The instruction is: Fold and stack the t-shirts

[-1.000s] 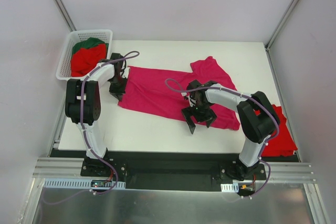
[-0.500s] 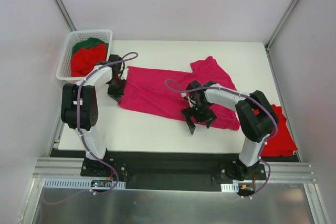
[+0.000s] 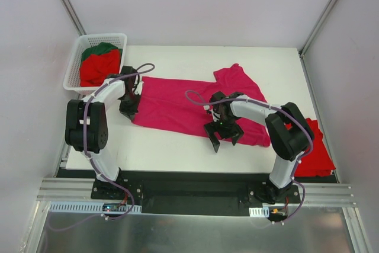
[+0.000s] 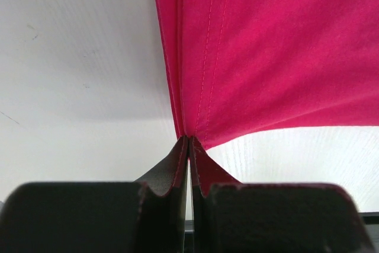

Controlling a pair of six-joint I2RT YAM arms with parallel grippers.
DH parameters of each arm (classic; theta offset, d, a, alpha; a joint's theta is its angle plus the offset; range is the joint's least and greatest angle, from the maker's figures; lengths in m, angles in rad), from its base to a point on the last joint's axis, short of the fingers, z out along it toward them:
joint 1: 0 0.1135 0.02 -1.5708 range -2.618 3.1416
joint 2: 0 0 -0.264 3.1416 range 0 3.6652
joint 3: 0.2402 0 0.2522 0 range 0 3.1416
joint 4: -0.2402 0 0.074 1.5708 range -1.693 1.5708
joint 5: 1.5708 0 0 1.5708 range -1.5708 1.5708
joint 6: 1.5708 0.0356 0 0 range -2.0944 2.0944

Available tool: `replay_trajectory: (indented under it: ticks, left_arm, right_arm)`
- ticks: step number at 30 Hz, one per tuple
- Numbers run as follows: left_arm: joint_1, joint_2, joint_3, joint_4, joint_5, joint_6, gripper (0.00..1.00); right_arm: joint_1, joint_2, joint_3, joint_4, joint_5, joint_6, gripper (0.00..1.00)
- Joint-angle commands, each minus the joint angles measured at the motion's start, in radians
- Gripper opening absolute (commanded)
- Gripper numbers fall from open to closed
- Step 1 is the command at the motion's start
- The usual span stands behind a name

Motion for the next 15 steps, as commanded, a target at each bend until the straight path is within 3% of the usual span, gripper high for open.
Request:
replay_trajectory:
  ticks: [1, 12, 14, 15]
  left_arm:
    - [-0.016, -0.051, -0.038, -0.015, -0.047, 0.002, 0.0]
    - [-0.024, -0.091, -0.088, -0.003, -0.101, -0.004, 0.0]
    - [-0.024, -0.094, -0.085, -0.002, -0.107, -0.006, 0.05]
    - [-0.024, -0.094, -0.079, -0.002, -0.113, -0.006, 0.13]
  right_arm:
    - [0.006, 0.003, 0.007, -0.017, -0.018, -0.017, 0.96]
    - [0.007, 0.006, 0.007, -0.014, -0.024, -0.023, 0.96]
    - [0.007, 0.007, 0.007, -0.016, -0.024, -0.022, 0.96]
    - [0.007, 0.006, 0.006, -0.014, -0.024, -0.023, 0.96]
